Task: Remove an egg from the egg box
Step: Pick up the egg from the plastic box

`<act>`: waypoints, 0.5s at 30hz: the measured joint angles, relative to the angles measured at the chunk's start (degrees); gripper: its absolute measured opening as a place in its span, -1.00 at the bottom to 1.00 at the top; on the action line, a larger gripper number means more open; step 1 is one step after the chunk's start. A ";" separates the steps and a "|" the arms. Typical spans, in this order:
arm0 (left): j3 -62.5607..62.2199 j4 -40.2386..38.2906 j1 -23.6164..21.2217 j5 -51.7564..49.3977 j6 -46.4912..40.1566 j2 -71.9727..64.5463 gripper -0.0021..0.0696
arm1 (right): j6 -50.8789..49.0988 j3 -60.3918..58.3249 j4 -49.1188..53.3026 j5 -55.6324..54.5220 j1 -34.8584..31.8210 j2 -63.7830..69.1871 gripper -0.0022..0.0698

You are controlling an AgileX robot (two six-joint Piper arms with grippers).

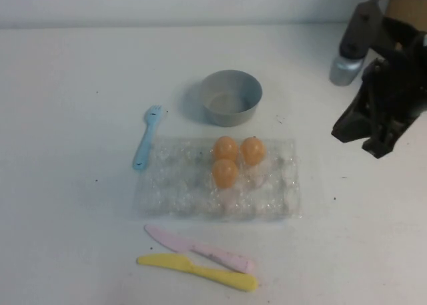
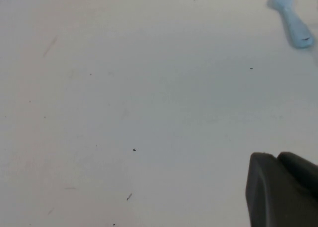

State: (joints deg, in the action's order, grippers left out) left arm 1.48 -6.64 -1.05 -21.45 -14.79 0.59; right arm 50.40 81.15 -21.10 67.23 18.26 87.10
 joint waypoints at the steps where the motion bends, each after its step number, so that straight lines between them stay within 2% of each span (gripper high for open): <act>1: 0.00 0.00 0.00 0.00 0.00 0.00 -0.95 | 0.12 1.46 1.41 0.00 0.74 1.46 -0.98; 5: 0.00 0.00 0.00 0.00 0.00 0.00 -0.95 | 1.10 6.71 3.57 0.00 2.95 8.10 -0.79; 8: 0.00 0.08 0.00 0.00 0.00 0.00 -0.95 | 4.71 10.22 3.57 0.00 4.56 12.32 -0.44; 10: 0.00 0.08 0.00 0.00 0.00 0.00 -0.95 | 7.72 12.36 3.99 -0.41 6.10 14.98 -0.08; 12: 0.00 0.08 0.00 0.00 0.00 0.00 -0.95 | 9.62 14.11 5.53 -1.44 7.96 17.40 0.18; 15: 0.00 0.08 0.00 0.00 0.00 0.00 -0.95 | 10.70 16.14 9.26 -4.04 10.60 20.66 0.36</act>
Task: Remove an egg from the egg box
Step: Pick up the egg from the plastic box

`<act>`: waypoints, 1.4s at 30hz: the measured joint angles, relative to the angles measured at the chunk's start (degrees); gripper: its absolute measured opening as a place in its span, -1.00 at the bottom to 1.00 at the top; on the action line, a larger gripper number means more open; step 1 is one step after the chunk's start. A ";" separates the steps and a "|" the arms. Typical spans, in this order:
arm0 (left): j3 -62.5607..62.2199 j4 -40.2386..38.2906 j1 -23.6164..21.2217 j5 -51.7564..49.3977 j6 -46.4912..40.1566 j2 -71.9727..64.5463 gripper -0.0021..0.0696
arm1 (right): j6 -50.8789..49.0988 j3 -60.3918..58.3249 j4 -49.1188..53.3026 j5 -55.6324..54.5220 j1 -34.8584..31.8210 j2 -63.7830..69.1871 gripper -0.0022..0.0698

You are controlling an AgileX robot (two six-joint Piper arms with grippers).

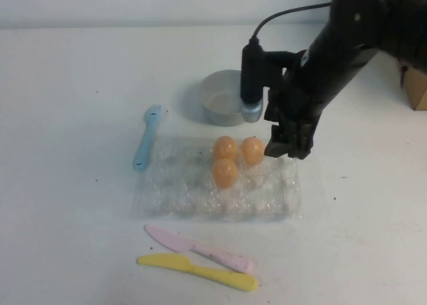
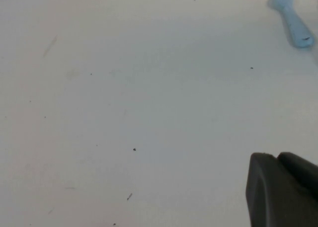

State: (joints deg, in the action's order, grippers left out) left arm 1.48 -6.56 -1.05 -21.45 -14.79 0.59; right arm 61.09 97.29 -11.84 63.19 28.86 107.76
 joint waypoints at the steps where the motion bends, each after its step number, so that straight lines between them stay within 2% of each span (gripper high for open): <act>1: 0.00 0.00 0.00 0.00 0.00 0.00 -0.95 | 0.13 0.70 1.06 -0.85 0.74 1.12 0.39; 12: 0.00 0.13 0.00 0.00 0.00 0.00 -0.95 | 0.42 8.60 3.69 -3.74 2.47 11.90 0.43; 33: 0.00 0.13 0.00 0.00 0.00 0.00 -0.95 | 0.22 9.15 4.08 -6.34 2.24 17.08 0.43; 36: 0.00 0.13 0.00 0.00 0.00 0.00 -0.95 | 0.22 9.15 4.18 -6.53 2.24 17.08 0.33; 40: 0.00 0.13 0.00 0.00 0.00 0.00 -0.95 | -0.70 9.15 5.36 -6.53 2.24 17.08 0.06; 42: 0.00 0.13 0.00 0.00 0.00 0.00 -0.95 | -0.97 9.15 5.46 -6.53 2.24 17.08 0.04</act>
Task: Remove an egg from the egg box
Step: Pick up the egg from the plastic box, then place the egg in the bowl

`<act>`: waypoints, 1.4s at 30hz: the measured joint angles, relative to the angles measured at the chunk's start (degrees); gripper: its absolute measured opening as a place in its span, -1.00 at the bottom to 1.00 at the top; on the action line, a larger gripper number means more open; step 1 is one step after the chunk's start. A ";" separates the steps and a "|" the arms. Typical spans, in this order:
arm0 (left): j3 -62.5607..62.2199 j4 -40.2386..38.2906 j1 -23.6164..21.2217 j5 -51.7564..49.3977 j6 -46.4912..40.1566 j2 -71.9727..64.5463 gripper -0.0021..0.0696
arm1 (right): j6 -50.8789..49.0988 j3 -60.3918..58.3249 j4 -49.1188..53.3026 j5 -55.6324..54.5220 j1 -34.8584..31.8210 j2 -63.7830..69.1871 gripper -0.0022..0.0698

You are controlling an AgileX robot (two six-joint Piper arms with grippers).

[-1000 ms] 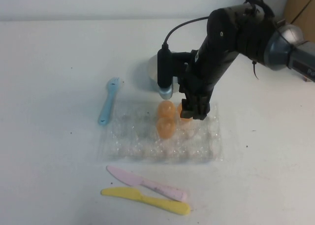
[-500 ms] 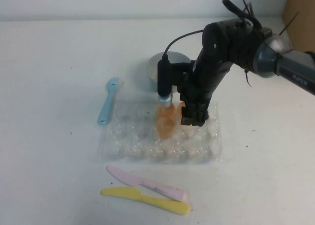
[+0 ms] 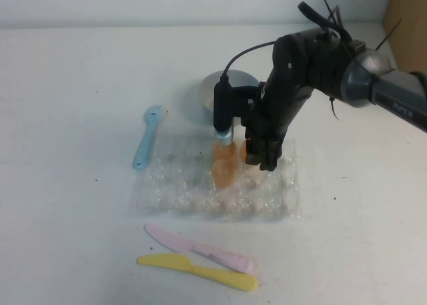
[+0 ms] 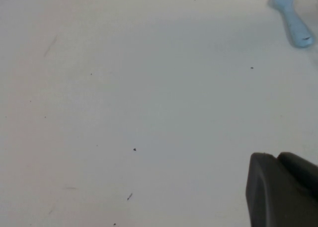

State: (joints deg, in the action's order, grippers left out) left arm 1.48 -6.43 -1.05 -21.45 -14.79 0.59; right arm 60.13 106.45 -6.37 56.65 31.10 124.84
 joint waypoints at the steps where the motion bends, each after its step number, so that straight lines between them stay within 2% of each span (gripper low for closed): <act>1: 0.00 0.00 0.00 0.00 0.00 0.00 -0.95 | -0.14 0.12 0.12 0.00 0.00 0.00 0.04; 17: 0.00 0.00 0.00 0.00 0.00 0.00 -0.95 | -3.72 11.54 1.44 10.40 0.00 -2.83 0.04; 20: 0.00 0.00 0.00 0.00 0.00 0.00 -0.95 | -5.99 13.20 1.74 6.78 0.00 -2.88 0.04; 24: 0.00 0.00 0.00 0.00 0.00 0.00 -0.95 | -10.42 13.32 4.36 -3.49 0.00 -1.97 0.04; 31: 0.00 0.00 0.00 0.00 0.00 0.00 -0.95 | -20.34 13.68 10.17 -17.54 -0.24 5.44 0.04; 37: 0.00 0.00 0.00 0.00 0.00 0.00 -0.95 | -25.87 13.57 10.17 -20.67 -0.80 9.20 0.08; 42: 0.00 0.00 -0.10 0.00 0.00 0.00 -0.95 | -26.74 13.84 10.17 -21.00 -1.50 9.31 0.28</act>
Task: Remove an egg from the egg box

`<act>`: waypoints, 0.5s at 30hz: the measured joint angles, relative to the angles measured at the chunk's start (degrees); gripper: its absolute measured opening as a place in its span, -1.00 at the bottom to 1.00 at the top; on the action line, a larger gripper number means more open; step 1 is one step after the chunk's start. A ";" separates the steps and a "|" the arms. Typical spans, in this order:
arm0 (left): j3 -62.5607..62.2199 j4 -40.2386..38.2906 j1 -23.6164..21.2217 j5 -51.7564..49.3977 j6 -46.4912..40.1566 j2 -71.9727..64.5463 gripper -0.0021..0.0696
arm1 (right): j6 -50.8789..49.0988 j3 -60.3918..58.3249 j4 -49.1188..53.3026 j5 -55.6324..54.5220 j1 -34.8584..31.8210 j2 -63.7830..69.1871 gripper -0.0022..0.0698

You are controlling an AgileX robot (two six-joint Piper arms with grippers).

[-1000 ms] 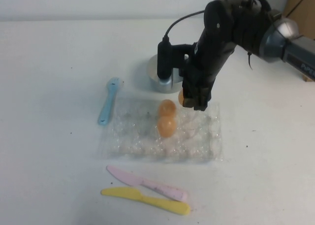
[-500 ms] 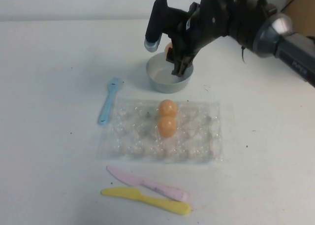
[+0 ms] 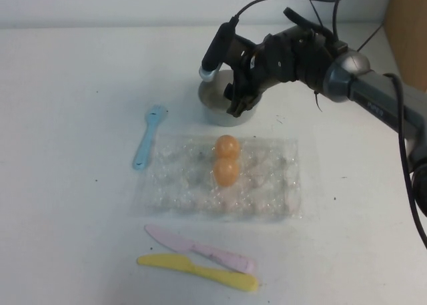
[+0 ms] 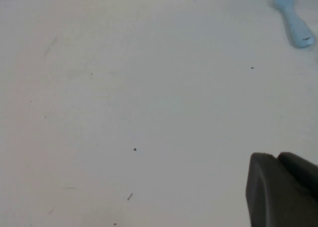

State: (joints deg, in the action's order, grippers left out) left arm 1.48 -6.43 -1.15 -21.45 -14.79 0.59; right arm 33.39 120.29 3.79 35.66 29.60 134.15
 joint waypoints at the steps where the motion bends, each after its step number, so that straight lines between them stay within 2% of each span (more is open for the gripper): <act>1: 0.00 0.00 0.05 0.00 0.00 0.00 -0.95 | -0.13 0.26 0.00 0.30 -0.09 0.00 0.31; 6: 0.00 0.00 0.05 0.00 0.00 0.00 -0.95 | -0.36 1.67 -0.13 3.41 -0.23 -2.05 0.34; 9: 0.00 0.00 0.05 0.00 0.00 0.00 -0.95 | -1.83 2.03 -1.69 7.58 -0.11 -5.98 0.26; 11: 0.00 0.00 0.05 0.00 0.00 0.00 -0.95 | -3.76 2.15 -4.39 11.26 -0.11 -9.38 0.05; 14: 0.00 0.00 0.05 0.00 0.00 0.00 -0.95 | -5.61 -1.11 -6.90 15.21 -0.11 -14.50 -0.51; 15: 0.00 0.00 0.05 0.00 0.00 0.00 -0.95 | -5.91 -2.45 -7.70 15.78 -0.11 -15.57 -0.62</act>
State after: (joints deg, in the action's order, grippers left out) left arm 1.48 -6.43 -1.10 -21.45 -14.79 0.59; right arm 27.48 117.84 -3.90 51.44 29.49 118.58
